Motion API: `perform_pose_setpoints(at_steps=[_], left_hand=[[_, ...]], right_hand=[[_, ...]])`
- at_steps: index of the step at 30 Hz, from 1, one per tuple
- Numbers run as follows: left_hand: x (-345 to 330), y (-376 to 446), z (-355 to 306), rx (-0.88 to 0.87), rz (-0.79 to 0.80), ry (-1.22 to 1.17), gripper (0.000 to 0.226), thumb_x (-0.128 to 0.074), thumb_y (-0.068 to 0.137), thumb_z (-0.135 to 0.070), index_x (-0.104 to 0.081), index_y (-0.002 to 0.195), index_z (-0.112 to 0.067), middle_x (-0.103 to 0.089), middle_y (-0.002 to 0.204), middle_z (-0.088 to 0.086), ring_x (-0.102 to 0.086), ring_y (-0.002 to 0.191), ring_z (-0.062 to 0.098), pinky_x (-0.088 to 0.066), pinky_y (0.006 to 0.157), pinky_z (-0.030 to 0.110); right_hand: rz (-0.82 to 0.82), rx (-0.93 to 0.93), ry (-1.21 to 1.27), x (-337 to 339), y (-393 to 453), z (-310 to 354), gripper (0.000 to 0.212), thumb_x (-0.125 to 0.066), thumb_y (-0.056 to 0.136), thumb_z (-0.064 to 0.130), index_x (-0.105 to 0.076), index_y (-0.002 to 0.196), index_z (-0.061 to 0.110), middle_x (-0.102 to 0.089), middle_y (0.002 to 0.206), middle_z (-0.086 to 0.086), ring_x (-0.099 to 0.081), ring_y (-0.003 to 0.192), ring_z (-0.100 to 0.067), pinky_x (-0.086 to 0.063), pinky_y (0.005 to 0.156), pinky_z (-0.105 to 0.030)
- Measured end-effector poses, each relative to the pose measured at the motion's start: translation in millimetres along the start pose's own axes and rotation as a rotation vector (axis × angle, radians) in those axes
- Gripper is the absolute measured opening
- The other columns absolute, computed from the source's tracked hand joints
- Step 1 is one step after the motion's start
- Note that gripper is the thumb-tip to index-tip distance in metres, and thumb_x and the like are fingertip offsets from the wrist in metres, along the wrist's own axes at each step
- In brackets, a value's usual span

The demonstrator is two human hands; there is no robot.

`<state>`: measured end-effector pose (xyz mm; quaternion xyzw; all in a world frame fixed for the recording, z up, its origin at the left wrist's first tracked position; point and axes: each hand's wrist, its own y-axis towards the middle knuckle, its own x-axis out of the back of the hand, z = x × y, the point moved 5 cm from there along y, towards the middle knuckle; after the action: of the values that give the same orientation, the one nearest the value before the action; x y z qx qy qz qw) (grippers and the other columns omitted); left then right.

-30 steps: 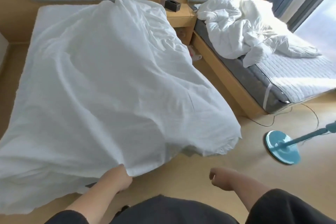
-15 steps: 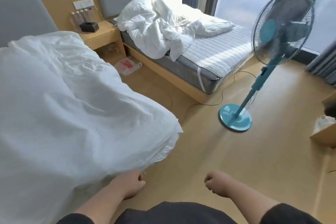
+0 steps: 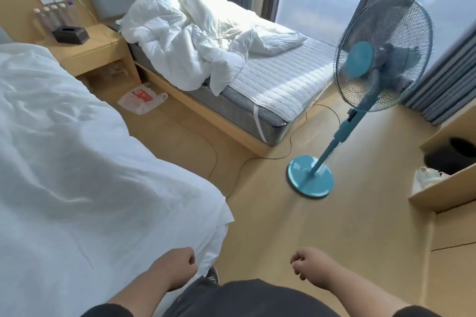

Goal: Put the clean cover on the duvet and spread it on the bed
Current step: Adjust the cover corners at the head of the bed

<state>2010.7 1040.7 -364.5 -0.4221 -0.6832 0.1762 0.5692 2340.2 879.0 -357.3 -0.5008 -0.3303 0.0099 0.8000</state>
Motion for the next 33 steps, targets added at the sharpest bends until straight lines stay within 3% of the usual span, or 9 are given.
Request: perform_pose_setpoints(at_steps=[7, 10, 13, 15, 18, 22, 24, 27, 33], left_hand=[[58.1, 77.8, 14.5, 0.014, 0.065, -0.044, 0.011, -0.046, 0.096, -0.036, -0.054, 0.091, -0.031, -0.062, 0.096, -0.012, -0.058, 0.087, 0.008, -0.042, 0.069, 0.022], [54.7, 96.0, 25.1, 0.083, 0.126, -0.090, 0.012, -0.045, 0.096, -0.036, -0.056, 0.093, -0.032, -0.062, 0.095, -0.014, -0.058, 0.087, 0.006, -0.044, 0.071, 0.024], [38.4, 103.9, 38.5, 0.182, 0.189, -0.160, 0.013, -0.044, 0.096, -0.035, -0.056, 0.089, -0.034, -0.062, 0.094, -0.016, -0.057, 0.086, 0.005, -0.042, 0.069, 0.023], [25.2, 101.4, 47.7, 0.266, 0.225, -0.200, 0.014, -0.044, 0.096, -0.034, -0.054, 0.087, -0.036, -0.062, 0.094, -0.017, -0.057, 0.086, 0.005, -0.043, 0.069, 0.024], [7.9, 89.4, 58.1, 0.427, 0.235, -0.276, 0.015, -0.044, 0.098, -0.035, -0.055, 0.088, -0.037, -0.063, 0.090, -0.015, -0.057, 0.080, 0.002, -0.042, 0.065, 0.022], [-12.4, 62.2, 60.2, 0.589, 0.223, -0.457, 0.015, -0.048, 0.097, -0.039, -0.061, 0.090, -0.036, -0.065, 0.080, -0.013, -0.058, 0.071, 0.003, -0.045, 0.063, 0.021], [-22.1, 53.2, 59.2, 0.641, 0.223, -0.493, 0.015, -0.049, 0.097, -0.040, -0.060, 0.089, -0.036, -0.065, 0.079, -0.013, -0.057, 0.072, 0.004, -0.045, 0.067, 0.023], [-30.4, 55.1, 54.8, 0.673, 0.271, -0.459, 0.014, -0.048, 0.099, -0.038, -0.058, 0.089, -0.036, -0.063, 0.083, -0.010, -0.056, 0.078, 0.005, -0.042, 0.066, 0.023], [-10.9, 95.1, 11.8, 0.541, 0.216, -0.402, 0.013, -0.047, 0.099, -0.045, -0.056, 0.094, -0.037, -0.061, 0.095, -0.015, -0.056, 0.088, 0.003, -0.043, 0.069, 0.023]], right_hand=[[0.075, -0.066, 0.016, 31.7, 72.7, 56.8, 0.021, -0.047, 0.092, 0.019, -0.067, 0.097, 0.023, -0.073, 0.096, 0.000, -0.064, 0.077, -0.012, -0.051, 0.062, -0.022], [0.180, -0.045, -0.025, 19.2, 124.8, 79.2, 0.023, -0.047, 0.095, 0.015, -0.068, 0.102, 0.017, -0.074, 0.098, -0.004, -0.064, 0.080, -0.017, -0.055, 0.074, -0.029], [0.254, -0.036, 0.089, -8.5, 190.7, 102.4, 0.020, -0.050, 0.096, 0.014, -0.068, 0.089, 0.017, -0.072, 0.089, -0.005, -0.063, 0.078, -0.019, -0.056, 0.079, -0.037], [0.293, -0.051, 0.159, -30.8, 236.4, 119.1, 0.016, -0.052, 0.098, 0.015, -0.067, 0.100, 0.016, -0.068, 0.098, -0.003, -0.061, 0.088, -0.019, -0.051, 0.082, -0.035], [0.353, -0.099, 0.275, -69.7, 303.2, 142.4, 0.050, -0.058, 0.098, 0.025, -0.046, 0.144, 0.013, -0.057, 0.134, -0.010, -0.054, 0.111, -0.026, -0.043, 0.088, -0.035], [0.426, -0.157, 0.538, -104.5, 367.3, 171.5, 0.086, -0.075, 0.089, 0.033, -0.026, 0.157, 0.014, -0.043, 0.153, -0.009, -0.048, 0.132, -0.033, -0.043, 0.093, -0.042], [0.494, -0.177, 0.658, -115.8, 389.4, 178.6, 0.079, -0.080, 0.085, 0.035, -0.041, 0.151, 0.018, -0.052, 0.149, -0.005, -0.055, 0.127, -0.030, -0.049, 0.096, -0.044], [0.630, -0.233, 0.809, -120.2, 389.0, 183.0, 0.059, -0.088, 0.077, 0.034, -0.064, 0.129, 0.017, -0.075, 0.119, -0.002, -0.073, 0.102, -0.025, -0.061, 0.080, -0.041], [0.516, -0.047, 0.903, -36.0, 342.5, 212.0, 0.060, -0.090, 0.069, 0.021, -0.068, 0.124, 0.014, -0.077, 0.110, -0.002, -0.073, 0.104, -0.028, -0.060, 0.088, -0.046]])
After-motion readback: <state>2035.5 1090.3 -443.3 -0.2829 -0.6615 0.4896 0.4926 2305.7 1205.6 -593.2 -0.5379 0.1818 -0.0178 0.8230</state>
